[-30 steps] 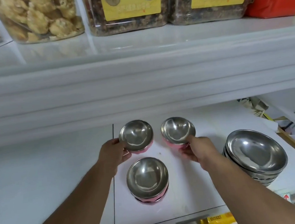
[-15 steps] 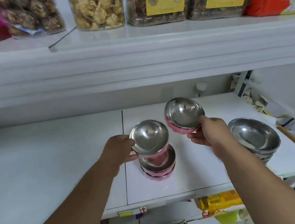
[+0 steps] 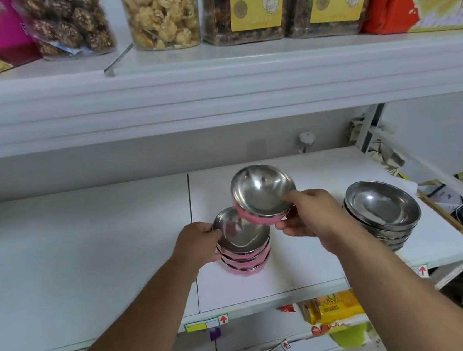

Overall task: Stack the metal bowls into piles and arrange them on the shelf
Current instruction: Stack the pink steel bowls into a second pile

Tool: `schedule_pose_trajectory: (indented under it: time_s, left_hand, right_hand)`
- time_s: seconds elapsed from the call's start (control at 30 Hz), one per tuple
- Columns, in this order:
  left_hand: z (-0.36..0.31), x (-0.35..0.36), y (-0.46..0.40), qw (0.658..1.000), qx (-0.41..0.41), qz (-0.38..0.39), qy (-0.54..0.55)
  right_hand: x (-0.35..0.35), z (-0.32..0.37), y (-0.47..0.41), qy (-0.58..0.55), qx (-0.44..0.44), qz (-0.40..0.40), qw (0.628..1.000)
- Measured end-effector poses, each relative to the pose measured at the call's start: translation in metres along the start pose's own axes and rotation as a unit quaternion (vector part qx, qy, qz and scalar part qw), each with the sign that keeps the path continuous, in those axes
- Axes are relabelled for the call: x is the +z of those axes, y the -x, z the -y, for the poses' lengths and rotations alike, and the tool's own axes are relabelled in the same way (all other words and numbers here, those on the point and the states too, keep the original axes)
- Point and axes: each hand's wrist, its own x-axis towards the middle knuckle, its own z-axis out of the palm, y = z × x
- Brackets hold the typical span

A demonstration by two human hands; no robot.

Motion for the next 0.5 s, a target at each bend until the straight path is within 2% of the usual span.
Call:
schedule_pose_trajectory:
  time_s: [0.17, 0.5]
  left_hand:
    - [0.004, -0.004, 0.001, 1.0, 0.005, 0.002, -0.018]
    - [0.018, -0.013, 0.008, 0.999, -0.002, -0.007, 0.047]
  right_hand:
    - [0.011, -0.005, 0.002, 0.043, 0.01, 0.019, 0.999]
    - [0.029, -0.01, -0.007, 0.1, 0.032, 0.037, 0.994]
